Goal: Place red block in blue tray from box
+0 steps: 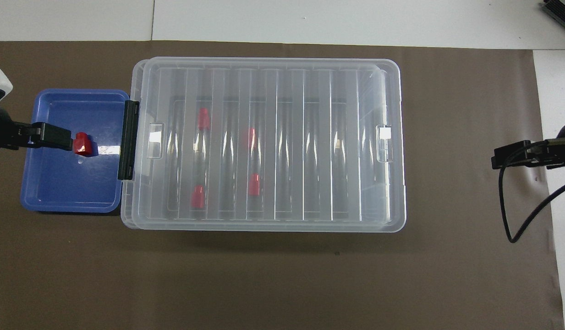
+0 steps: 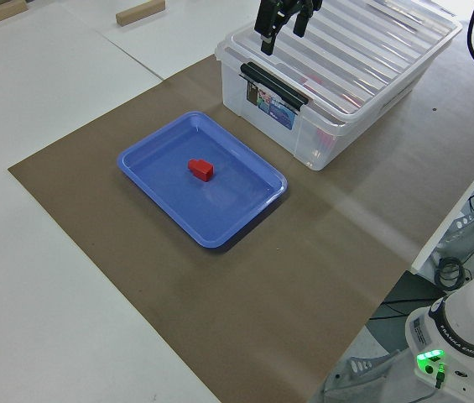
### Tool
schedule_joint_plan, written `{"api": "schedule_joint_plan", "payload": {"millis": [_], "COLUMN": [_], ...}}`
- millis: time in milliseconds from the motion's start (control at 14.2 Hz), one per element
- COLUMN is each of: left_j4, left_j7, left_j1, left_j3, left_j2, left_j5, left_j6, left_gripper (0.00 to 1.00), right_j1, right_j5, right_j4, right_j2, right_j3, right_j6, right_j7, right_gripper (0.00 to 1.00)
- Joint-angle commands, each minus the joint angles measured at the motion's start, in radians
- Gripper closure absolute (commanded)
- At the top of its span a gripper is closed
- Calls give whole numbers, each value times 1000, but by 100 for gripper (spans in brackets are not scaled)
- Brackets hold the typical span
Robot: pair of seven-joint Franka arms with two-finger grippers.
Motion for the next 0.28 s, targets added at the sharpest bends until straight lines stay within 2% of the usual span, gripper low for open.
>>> {"api": "schedule_joint_plan", "payload": {"millis": [0, 211], "left_j4": [7, 7], "left_j7": [-11, -11], "left_j1": [-5, -5], "left_j3": [8, 8], "left_j2": [-9, -9], "left_j5": [-5, -5], "left_j6": [-12, -12], "left_gripper": [0, 0], "right_j1": [-8, -8], "right_j5": [18, 21], "right_j4": [0, -1], "right_j2": [-7, -7], "right_j3": [3, 5], "right_j6": [-5, -3], "right_j7": [-11, -11], "right_gripper": [0, 0]}}
